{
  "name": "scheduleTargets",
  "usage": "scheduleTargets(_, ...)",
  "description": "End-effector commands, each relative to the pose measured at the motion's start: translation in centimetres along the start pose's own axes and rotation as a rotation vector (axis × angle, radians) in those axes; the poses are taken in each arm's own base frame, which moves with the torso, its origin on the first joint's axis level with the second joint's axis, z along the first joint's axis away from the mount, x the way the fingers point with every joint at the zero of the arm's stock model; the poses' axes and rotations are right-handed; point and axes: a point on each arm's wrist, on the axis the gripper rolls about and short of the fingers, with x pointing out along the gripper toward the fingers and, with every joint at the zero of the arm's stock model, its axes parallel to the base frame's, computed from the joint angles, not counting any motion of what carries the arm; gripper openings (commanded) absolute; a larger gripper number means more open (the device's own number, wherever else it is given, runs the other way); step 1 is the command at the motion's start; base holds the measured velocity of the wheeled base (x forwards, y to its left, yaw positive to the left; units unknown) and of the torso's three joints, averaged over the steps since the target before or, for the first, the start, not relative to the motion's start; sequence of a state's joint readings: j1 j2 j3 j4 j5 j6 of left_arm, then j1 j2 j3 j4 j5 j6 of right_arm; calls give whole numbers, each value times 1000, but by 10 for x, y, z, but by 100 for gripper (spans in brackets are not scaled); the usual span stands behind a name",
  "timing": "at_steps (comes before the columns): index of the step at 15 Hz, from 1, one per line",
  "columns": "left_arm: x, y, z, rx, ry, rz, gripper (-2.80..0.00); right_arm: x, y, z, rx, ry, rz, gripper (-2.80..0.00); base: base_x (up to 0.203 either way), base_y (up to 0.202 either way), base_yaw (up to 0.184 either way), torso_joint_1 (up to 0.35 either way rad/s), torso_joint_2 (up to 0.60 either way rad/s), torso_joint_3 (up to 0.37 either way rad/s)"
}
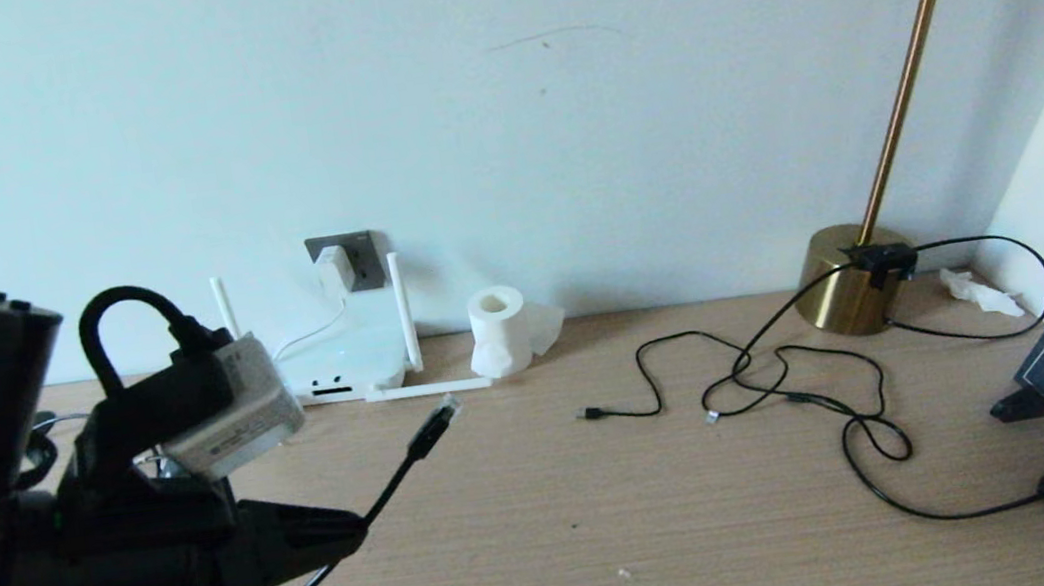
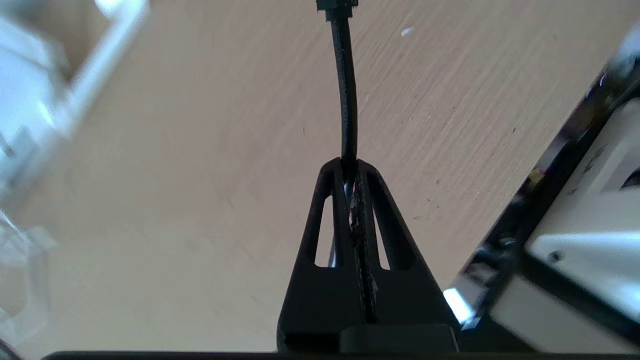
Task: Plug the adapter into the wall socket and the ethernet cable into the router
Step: Plug cable into router interface
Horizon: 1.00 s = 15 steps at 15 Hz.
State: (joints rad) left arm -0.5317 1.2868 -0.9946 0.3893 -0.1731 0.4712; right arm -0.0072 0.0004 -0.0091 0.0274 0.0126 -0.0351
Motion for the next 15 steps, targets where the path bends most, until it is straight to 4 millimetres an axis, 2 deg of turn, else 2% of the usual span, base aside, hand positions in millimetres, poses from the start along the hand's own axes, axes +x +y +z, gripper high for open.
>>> scheduleTargets(1, 0, -5, 9, 104, -25, -25, -280, 0, 0, 0, 8, 0, -1, 0, 0, 0, 0, 0, 0, 0)
scheduleTargets(6, 2, -37, 37, 312, -10, -63, -280, 0, 0, 1, -4, 0, -1, 0, 0, 0, 0, 0, 0, 0)
scheduleTargets(9, 8, -43, 45, 465, 25, 85, -280, -1, 0, 4, 2, -12, 4, 0, 0, 0, 0, 0, 0, 0)
scheduleTargets(10, 7, -42, 47, 483, 25, 133, -280, -5, 0, 15, 21, -48, 20, 0, 0, 0, 0, 0, 0, 0)
scheduleTargets(12, -1, -43, 51, 565, 35, 278, -280, -10, 1, 52, 134, -64, 127, 0, 0, 0, 0, 0, 0, 0)
scheduleTargets(15, -5, -52, 38, 659, 55, 362, -280, 7, 3, 104, 374, 56, 280, 0, 0, 0, 0, 0, 0, 0)
